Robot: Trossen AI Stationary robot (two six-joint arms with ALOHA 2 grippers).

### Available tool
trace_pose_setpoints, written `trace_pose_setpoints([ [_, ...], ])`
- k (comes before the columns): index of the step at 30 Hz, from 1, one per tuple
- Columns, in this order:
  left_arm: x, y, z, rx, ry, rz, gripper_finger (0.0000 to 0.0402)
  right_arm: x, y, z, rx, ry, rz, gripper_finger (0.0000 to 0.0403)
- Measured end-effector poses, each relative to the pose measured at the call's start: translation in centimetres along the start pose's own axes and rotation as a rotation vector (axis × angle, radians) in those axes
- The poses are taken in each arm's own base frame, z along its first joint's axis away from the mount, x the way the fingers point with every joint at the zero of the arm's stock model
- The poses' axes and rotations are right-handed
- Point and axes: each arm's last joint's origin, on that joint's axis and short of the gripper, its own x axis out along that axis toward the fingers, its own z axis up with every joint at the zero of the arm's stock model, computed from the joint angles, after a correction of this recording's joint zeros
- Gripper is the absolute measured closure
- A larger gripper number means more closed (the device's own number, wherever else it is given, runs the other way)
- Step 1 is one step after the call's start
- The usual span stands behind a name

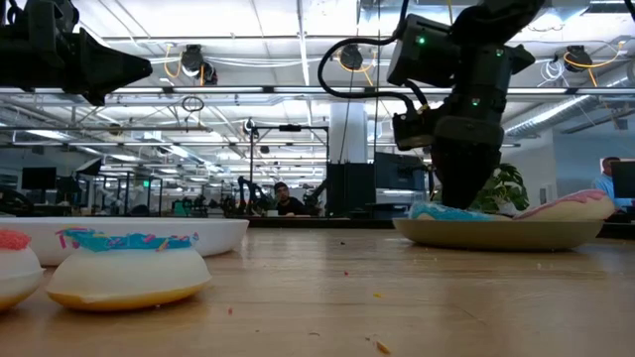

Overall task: Pick & Place donuts
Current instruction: Put the large blue donut on the gray plate, then put the brown donut on the white plate

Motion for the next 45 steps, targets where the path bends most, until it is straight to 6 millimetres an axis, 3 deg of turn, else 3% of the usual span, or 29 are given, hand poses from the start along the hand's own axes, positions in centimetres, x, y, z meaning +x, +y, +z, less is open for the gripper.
trace_pose_setpoints([
  [5, 0.0, 0.0, 0.0, -0.003, -0.004, 0.001, 0.0339, 0.0, -0.4, 0.2, 0.011, -0.004, -0.002, 0.0193],
  [11, 0.0, 0.0, 0.0, -0.002, -0.004, 0.000, 0.0339, -0.3, -0.7, 0.4, 0.007, -0.019, 0.000, 0.0159],
  [27, 0.0, 0.0, 0.1, 0.002, -0.006, 0.000, 0.0339, -3.2, -0.8, 0.6, 0.012, -0.089, 0.036, 0.0154],
  [31, 0.0, 0.0, 0.1, 0.019, -0.005, 0.001, 0.0339, -5.4, -0.4, 1.0, -0.030, -0.133, 0.069, 0.0159],
  [35, 0.0, 0.0, 0.1, 0.021, -0.006, 0.001, 0.0339, -8.7, 1.2, 0.3, -0.183, -0.266, 0.113, 0.0197],
  [40, 0.0, 0.0, 0.1, 0.022, -0.006, 0.001, 0.0339, -14.4, 2.8, -2.2, -0.371, -0.681, 0.064, 0.0296],
  [45, 0.0, 0.0, 0.1, 0.022, -0.005, 0.001, 0.0339, -17.5, 1.6, -5.8, -0.400, -0.892, 0.161, 0.0392],
])
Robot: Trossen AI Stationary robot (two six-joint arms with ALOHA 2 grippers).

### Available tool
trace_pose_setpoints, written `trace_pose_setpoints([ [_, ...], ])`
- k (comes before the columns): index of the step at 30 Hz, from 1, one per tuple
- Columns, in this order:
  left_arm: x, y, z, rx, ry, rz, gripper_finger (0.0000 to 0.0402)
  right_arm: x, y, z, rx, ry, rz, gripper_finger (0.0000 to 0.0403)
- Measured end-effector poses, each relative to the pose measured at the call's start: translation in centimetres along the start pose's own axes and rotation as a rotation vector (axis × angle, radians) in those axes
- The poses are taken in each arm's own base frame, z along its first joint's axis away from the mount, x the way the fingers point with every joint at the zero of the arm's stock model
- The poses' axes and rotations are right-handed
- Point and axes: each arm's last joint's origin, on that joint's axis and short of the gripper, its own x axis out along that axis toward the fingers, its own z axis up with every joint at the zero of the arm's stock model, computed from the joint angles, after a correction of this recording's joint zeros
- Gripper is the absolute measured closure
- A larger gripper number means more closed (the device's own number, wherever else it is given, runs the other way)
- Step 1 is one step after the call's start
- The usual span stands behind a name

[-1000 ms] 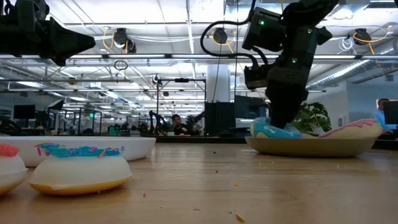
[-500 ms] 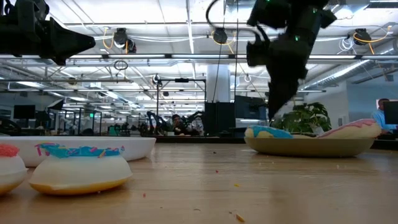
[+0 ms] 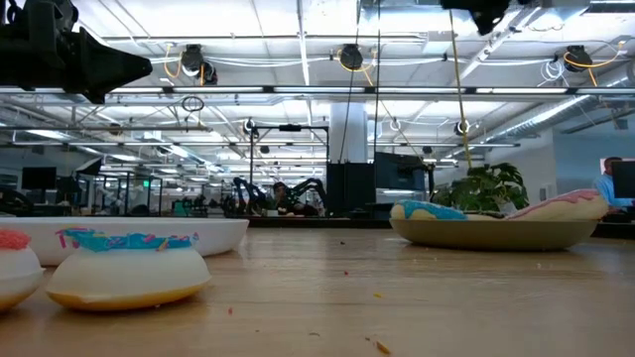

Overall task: Pick & Place donuts
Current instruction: Put the brown donut on the white plate

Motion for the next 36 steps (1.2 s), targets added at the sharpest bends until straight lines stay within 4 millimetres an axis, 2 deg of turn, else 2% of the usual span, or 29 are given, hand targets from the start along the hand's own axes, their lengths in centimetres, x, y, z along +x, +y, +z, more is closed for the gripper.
trace_pose_setpoints([
  [3, 0.0, 0.0, 0.0, 0.000, 0.000, 0.000, 0.0339, -2.5, -0.5, -0.9, 0.014, -0.076, -0.046, 0.0388],
  [6, 0.0, 0.0, 0.0, 0.024, 0.000, -0.001, 0.0339, -3.8, -0.9, -2.6, 0.023, -0.170, -0.065, 0.0389],
  [11, 0.0, 0.0, 0.0, 0.057, -0.003, 0.001, 0.0339, -4.5, -1.5, -6.4, -0.013, -0.259, -0.065, 0.0400],
  [16, 0.0, 0.0, 0.0, 0.092, 0.003, 0.000, 0.0339, -5.1, -2.1, -9.3, -0.015, -0.388, -0.076, 0.0402],
  [24, 0.0, 0.0, 0.1, 0.046, -0.006, 0.002, 0.0339, -4.0, -2.2, -13.6, -0.077, -0.443, -0.093, 0.0402],
  [26, 0.0, 0.0, 0.1, 0.044, -0.006, 0.001, 0.0339, -3.8, -2.2, -14.2, -0.092, -0.487, -0.104, 0.0402],
  [29, 0.0, 0.0, -0.1, 0.053, 0.006, -0.002, 0.0339, -4.2, -2.2, -13.7, -0.122, -0.566, -0.125, 0.0402],
  [31, 0.0, 0.0, -0.1, 0.056, 0.006, -0.009, 0.0339, -4.1, -2.2, -13.7, -0.153, -0.559, -0.135, 0.0402],
  [36, 0.0, -0.1, 1.4, -0.028, -0.042, -0.081, 0.0339, -4.1, -2.2, -13.7, -0.205, -0.562, -0.150, 0.0402],
])
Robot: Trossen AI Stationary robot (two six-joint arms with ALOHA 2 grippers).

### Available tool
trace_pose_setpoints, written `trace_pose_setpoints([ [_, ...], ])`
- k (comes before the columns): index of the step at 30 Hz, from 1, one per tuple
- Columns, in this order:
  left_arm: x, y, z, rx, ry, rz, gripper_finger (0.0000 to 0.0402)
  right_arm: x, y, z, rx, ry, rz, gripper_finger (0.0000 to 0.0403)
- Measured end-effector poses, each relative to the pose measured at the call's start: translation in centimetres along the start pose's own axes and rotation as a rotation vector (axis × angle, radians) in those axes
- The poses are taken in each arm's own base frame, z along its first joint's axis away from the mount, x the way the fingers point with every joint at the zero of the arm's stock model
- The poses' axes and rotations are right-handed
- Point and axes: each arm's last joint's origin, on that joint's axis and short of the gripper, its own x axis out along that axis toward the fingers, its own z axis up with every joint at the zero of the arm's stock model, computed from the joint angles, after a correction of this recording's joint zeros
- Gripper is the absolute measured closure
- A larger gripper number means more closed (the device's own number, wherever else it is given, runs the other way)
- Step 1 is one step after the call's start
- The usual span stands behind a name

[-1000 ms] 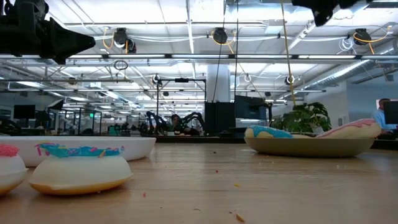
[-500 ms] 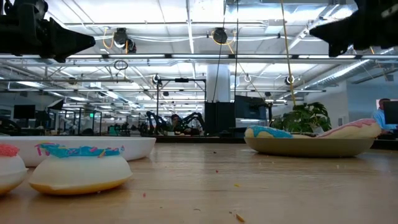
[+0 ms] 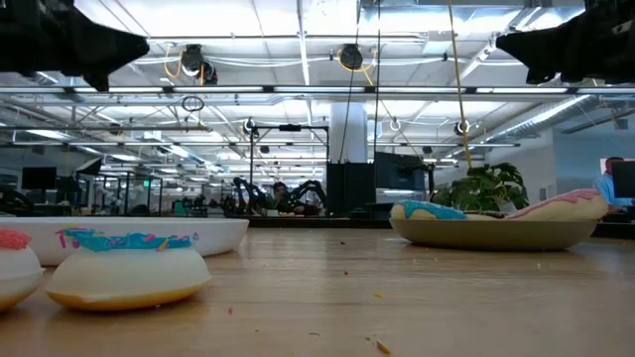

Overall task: Pick & Place donuts
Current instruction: Put the brown donut on the white plate

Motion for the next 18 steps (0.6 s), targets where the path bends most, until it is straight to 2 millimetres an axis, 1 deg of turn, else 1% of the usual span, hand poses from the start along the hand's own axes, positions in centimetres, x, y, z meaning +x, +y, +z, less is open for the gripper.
trace_pose_setpoints([
  [3, 0.3, -0.3, 0.8, -0.009, 0.017, -0.044, 0.0339, 0.0, 0.0, 0.0, -0.008, -0.001, 0.000, 0.0401],
  [7, 1.3, -1.0, 3.2, -0.066, 0.103, -0.083, 0.0339, 0.0, -0.1, 0.2, -0.023, -0.016, -0.006, 0.0402],
  [10, 2.8, -2.3, 5.3, -0.072, 0.196, -0.116, 0.0339, 0.0, -0.1, 0.2, -0.018, -0.018, -0.006, 0.0402],
  [12, 4.2, -3.6, 7.1, -0.025, 0.238, -0.101, 0.0339, 0.0, 0.0, 0.1, -0.034, -0.013, -0.004, 0.0401],
  [15, 6.4, -5.8, 10.1, 0.119, 0.323, -0.087, 0.0339, 0.0, 0.0, 0.0, -0.051, -0.001, 0.002, 0.0402],
  [18, 8.1, -8.2, 11.7, 0.251, 0.493, -0.151, 0.0339, 0.0, 0.1, -0.3, -0.057, 0.027, 0.015, 0.0402],
])
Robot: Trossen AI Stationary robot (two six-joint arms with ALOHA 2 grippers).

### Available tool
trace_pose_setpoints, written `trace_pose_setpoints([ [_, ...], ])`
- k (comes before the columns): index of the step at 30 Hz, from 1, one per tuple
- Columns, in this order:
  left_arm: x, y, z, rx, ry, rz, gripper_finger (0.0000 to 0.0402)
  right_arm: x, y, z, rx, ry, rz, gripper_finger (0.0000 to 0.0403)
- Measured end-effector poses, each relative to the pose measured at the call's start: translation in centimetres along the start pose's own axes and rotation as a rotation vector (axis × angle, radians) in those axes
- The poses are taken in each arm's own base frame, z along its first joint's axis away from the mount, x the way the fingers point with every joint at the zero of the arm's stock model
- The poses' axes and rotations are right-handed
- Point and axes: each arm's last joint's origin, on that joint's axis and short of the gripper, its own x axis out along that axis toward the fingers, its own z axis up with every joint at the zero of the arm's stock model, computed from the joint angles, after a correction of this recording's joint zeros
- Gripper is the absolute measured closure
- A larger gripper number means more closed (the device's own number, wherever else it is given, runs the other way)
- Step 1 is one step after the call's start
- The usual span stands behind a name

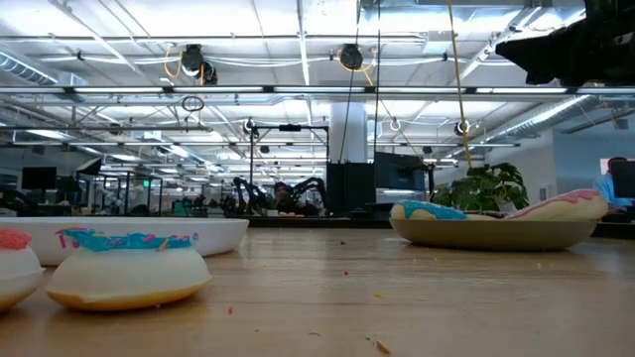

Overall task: Pick & Place donuts
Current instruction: Put the brown donut on the white plate

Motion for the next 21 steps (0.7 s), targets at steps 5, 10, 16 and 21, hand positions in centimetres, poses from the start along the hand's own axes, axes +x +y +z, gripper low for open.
trace_pose_setpoints([
  [5, 0.7, -2.3, 2.8, -0.022, 0.249, -0.071, 0.0339, 0.0, 0.0, -0.1, -0.015, 0.008, 0.003, 0.0401],
  [10, 1.5, -4.4, 2.9, -0.135, 0.423, -0.059, 0.0339, 0.0, 0.1, -0.2, -0.029, 0.024, 0.008, 0.0402],
  [16, 2.7, -6.6, 1.9, -0.293, 0.523, -0.055, 0.0339, 0.0, 0.1, -0.2, -0.043, 0.024, 0.009, 0.0402],
  [21, 4.0, -9.6, 0.4, -0.274, 0.599, -0.053, 0.0339, 0.0, 0.0, -0.1, -0.038, 0.011, 0.003, 0.0403],
])
